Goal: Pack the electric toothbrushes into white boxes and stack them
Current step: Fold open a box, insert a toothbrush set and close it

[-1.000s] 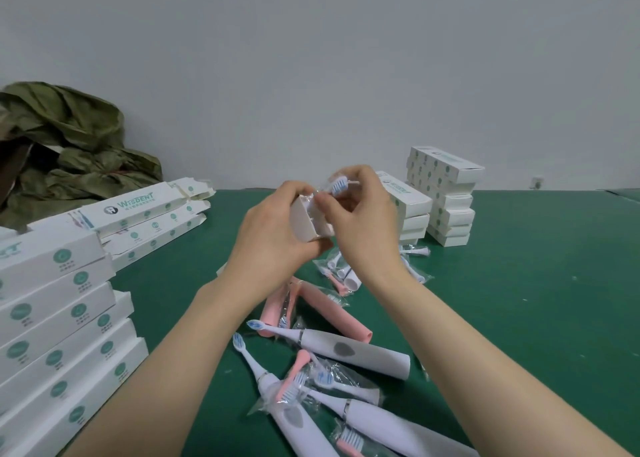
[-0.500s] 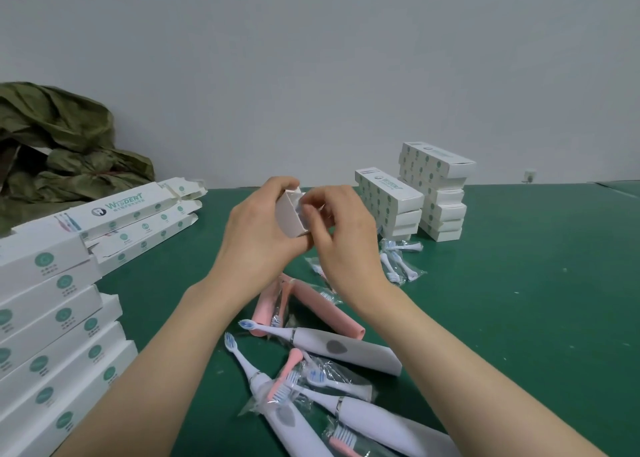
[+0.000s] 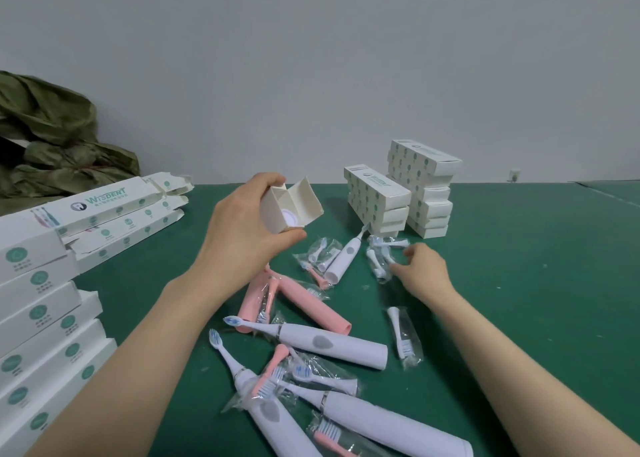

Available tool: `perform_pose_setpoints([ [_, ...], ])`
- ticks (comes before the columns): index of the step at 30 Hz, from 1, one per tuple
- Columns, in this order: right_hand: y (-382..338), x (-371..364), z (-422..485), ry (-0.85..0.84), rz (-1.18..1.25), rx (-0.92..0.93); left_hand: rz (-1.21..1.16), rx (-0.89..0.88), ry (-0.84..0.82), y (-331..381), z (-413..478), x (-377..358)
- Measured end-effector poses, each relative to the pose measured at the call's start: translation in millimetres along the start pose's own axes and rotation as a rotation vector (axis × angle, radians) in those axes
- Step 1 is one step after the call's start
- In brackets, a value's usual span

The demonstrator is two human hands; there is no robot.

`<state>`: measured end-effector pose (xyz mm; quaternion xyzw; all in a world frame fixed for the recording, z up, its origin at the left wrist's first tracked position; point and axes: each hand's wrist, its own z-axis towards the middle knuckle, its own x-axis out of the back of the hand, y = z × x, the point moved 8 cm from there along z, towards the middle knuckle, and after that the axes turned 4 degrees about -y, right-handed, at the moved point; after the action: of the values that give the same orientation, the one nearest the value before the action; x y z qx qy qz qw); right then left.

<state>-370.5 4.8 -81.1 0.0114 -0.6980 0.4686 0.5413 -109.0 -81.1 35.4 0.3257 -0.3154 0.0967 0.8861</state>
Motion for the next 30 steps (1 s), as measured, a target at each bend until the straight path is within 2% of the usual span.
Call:
perform_pose_setpoints([
  [6, 4, -5, 6, 0.033, 0.001, 0.058, 0.008, -0.009, -0.002, 3, -2, -2],
  [8, 2, 2, 3, 0.054, 0.141, 0.041, 0.006, -0.007, 0.002, 2, -2, -1],
  [10, -11, 9, -5, 0.027, 0.486, 0.012, 0.014, -0.007, 0.0, 1, -3, -1],
  [12, -42, 12, -21, -0.121, 1.04, 0.028, 0.021, -0.008, 0.0, 2, -3, -1],
  [14, -85, 23, -45, -0.307, 1.518, 0.123, 0.027, -0.01, 0.001, 3, -2, -1],
  [15, -105, 29, -58, -0.385, 1.607, 0.215, 0.026, -0.013, -0.002, 5, -2, -1],
  [17, -142, 33, -88, -0.501, 1.568, 0.425, 0.007, -0.016, -0.009, 8, -1, -3],
  [19, -158, 24, -105, -0.42, 1.325, 0.531, -0.039, 0.001, -0.02, 9, -1, -4],
  [21, -153, 18, -101, -0.164, 1.062, 0.491, -0.045, 0.009, -0.023, 8, -2, -3],
  [23, -146, 19, -92, 0.001, 0.96, 0.413, -0.026, 0.008, -0.008, 8, -3, 0],
  [27, -158, 21, -95, 0.079, 0.781, 0.538, -0.042, 0.021, -0.014, 11, -3, 0],
  [30, -158, 22, -93, 0.089, 0.832, 0.546, -0.057, 0.001, -0.015, 18, -3, -3],
])
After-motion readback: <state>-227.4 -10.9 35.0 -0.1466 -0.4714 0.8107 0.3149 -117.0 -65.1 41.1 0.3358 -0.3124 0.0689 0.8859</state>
